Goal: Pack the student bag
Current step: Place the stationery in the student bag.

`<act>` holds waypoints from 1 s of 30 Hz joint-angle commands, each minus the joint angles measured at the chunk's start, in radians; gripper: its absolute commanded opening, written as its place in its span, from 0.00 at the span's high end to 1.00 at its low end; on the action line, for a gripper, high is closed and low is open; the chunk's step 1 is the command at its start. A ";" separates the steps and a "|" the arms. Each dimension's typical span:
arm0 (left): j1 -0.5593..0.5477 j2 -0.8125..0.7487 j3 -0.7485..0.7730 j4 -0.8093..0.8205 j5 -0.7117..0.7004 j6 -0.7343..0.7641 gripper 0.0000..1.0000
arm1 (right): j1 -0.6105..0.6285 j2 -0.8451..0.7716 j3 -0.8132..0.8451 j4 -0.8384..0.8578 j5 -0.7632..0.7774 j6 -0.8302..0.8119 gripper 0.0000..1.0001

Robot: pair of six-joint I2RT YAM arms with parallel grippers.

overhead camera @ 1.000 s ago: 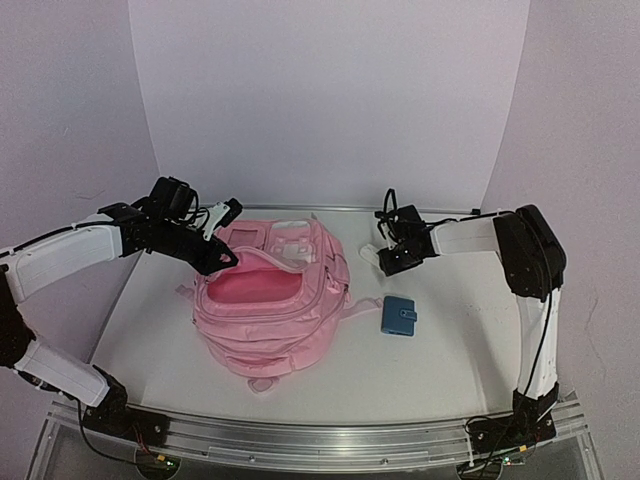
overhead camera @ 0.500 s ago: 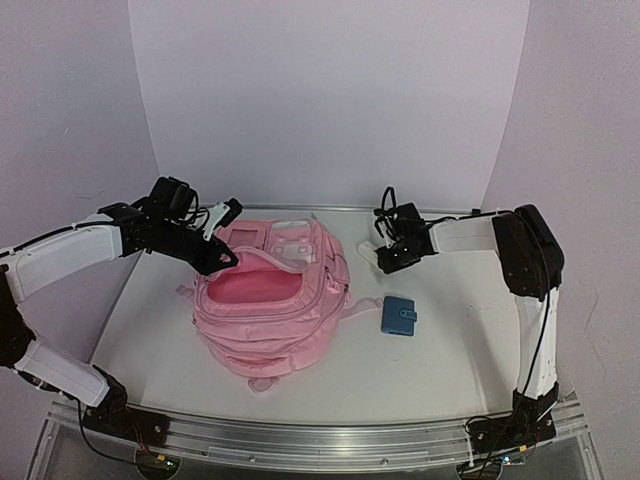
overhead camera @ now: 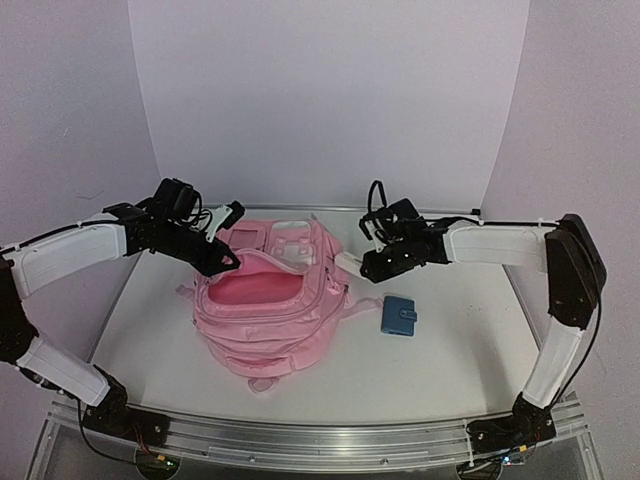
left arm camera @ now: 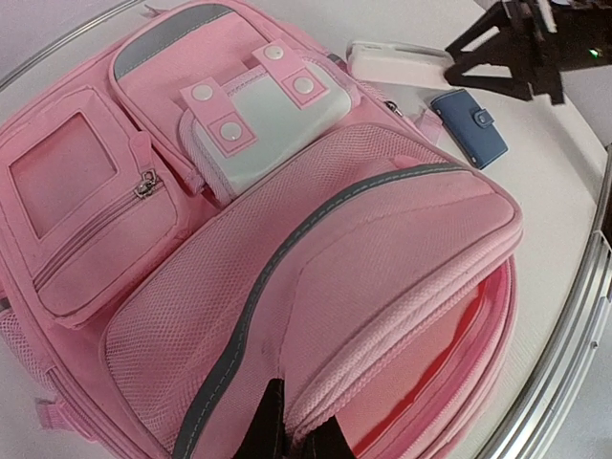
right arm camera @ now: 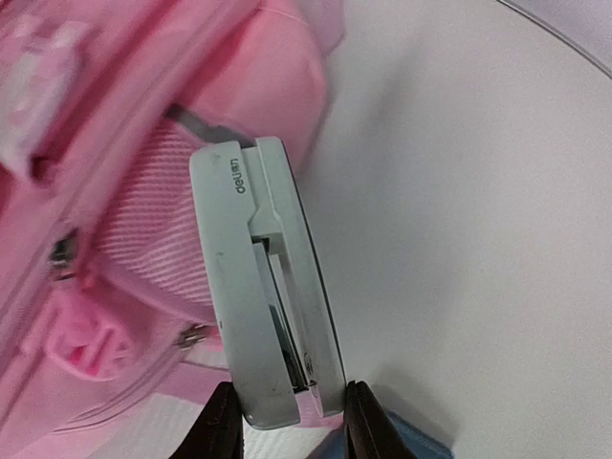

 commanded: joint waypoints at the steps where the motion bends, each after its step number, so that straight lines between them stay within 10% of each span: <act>1: -0.002 0.026 0.066 0.067 -0.004 -0.037 1.00 | 0.132 -0.140 -0.017 -0.043 0.009 0.129 1.00; 30: -0.001 0.066 0.093 0.045 -0.027 -0.074 1.00 | 0.453 -0.142 0.178 -0.068 -0.009 0.243 1.00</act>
